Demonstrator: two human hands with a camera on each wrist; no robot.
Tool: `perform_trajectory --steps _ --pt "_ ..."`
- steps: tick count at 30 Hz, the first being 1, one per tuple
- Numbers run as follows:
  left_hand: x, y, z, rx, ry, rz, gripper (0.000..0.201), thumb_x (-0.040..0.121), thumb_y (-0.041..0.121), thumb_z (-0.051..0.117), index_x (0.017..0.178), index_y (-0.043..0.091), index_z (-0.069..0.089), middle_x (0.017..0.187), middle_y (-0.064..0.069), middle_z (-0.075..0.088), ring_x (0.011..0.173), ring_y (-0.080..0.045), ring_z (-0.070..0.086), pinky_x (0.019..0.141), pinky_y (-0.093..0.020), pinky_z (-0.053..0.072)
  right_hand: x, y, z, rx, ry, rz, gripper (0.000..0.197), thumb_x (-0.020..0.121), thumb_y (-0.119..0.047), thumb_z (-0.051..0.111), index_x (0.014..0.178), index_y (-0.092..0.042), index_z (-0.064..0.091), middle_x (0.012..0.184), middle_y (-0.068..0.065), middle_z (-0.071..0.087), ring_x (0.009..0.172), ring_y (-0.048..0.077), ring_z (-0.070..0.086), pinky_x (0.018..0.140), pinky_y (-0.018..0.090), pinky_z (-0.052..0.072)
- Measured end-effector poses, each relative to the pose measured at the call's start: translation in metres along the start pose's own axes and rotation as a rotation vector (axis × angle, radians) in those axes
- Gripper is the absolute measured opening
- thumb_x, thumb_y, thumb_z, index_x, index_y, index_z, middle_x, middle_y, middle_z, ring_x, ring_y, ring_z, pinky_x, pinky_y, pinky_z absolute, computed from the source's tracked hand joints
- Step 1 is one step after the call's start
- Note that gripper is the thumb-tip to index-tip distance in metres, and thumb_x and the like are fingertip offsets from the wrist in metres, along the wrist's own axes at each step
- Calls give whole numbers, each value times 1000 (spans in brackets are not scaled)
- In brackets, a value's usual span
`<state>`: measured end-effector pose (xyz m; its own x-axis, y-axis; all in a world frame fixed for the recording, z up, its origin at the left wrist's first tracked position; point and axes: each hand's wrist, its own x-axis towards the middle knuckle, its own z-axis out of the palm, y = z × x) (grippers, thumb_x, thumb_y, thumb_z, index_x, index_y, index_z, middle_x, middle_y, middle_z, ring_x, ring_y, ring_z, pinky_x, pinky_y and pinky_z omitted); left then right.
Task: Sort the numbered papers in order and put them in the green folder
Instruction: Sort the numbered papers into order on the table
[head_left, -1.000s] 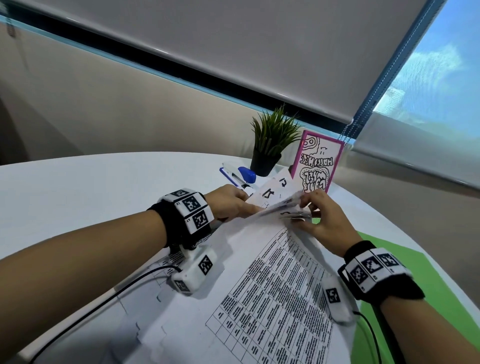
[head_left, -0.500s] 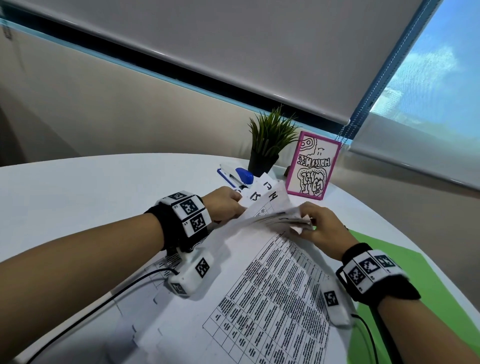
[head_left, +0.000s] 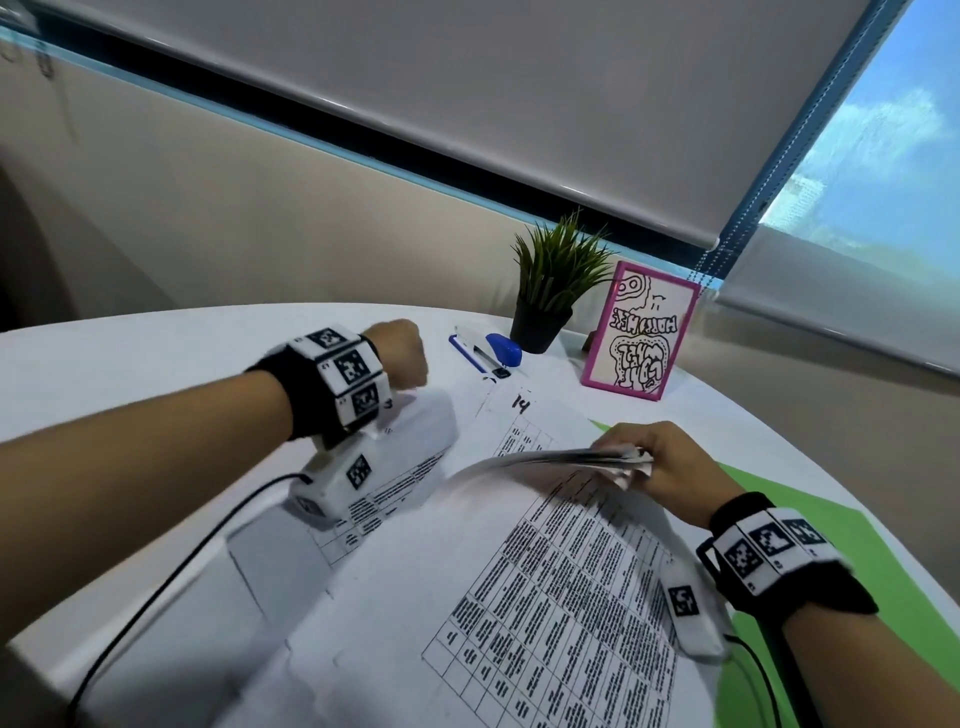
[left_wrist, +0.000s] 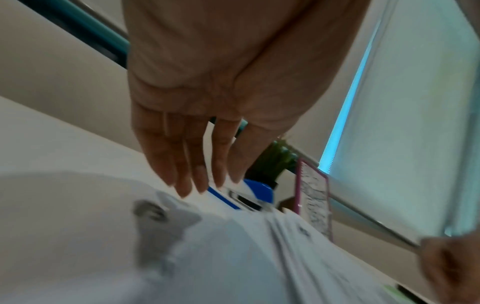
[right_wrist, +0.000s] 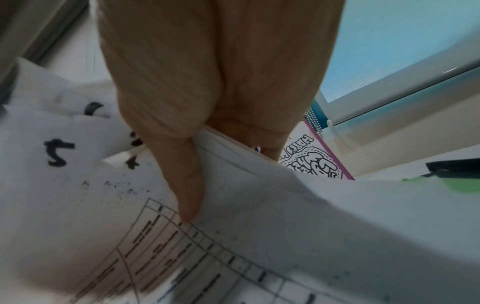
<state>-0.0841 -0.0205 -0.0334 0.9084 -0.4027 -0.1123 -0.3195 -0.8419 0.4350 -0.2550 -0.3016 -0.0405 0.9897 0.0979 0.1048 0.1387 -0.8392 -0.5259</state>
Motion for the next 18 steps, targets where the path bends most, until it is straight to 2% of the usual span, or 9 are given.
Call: perform_trajectory --steps 2,3,5,7,9,12,15,16,18 --pt "-2 -23 -16 89 12 -85 15 86 12 63 73 4 62 84 -10 65 71 -23 57 57 -20 43 0 2 -1 52 -7 -8 36 75 15 65 85 -18 75 92 -6 76 88 11 69 75 22 54" --pt "0 -33 -19 96 5 -136 26 85 12 66 63 6 53 72 -8 59 65 -22 52 52 -21 39 -1 2 -1 75 -11 -7 36 75 16 65 87 -16 76 94 -6 77 90 10 70 77 20 54" --pt "-1 -47 -22 0 -53 -215 37 84 12 70 56 7 47 47 -2 51 47 -16 49 45 -18 37 -1 1 1 88 -16 -14 31 77 15 67 89 -12 76 95 -7 77 90 10 70 76 17 53" --pt "0 -57 -17 -174 -167 -254 35 81 12 75 55 6 52 39 -2 51 34 -11 47 42 -15 39 0 1 0 80 -19 -13 31 77 15 66 88 -12 77 93 -8 77 89 10 70 76 18 53" --pt "0 -62 -9 -313 -258 -241 32 79 14 78 56 7 57 50 -8 59 38 -13 54 44 -18 45 0 1 0 62 -24 -16 32 78 15 65 86 -14 76 92 -7 77 89 10 71 78 23 54" --pt "-3 -56 1 -304 -353 -191 28 79 23 78 67 4 61 63 -12 63 52 -21 57 57 -22 46 0 -3 0 85 -12 -27 30 78 16 66 84 -11 76 91 -7 77 88 6 71 75 14 52" --pt "-10 -45 2 -168 -229 -76 26 79 26 77 94 5 73 88 -9 73 74 -21 61 72 -27 49 -2 -6 0 146 -12 -17 31 77 17 68 77 -13 75 93 -7 77 87 5 71 73 12 51" --pt "-13 -44 -1 -126 -156 -53 26 79 27 77 98 9 74 94 -7 73 81 -21 63 77 -28 50 -3 -6 -1 139 -9 -21 38 76 19 69 74 -19 75 93 -8 77 87 5 71 74 13 51" --pt "-18 -40 -13 -82 -7 -27 24 77 28 77 97 15 76 92 -4 73 85 -21 65 77 -29 50 -5 -6 -3 119 5 -22 51 73 22 68 70 -28 74 92 -10 77 87 5 71 75 14 52"
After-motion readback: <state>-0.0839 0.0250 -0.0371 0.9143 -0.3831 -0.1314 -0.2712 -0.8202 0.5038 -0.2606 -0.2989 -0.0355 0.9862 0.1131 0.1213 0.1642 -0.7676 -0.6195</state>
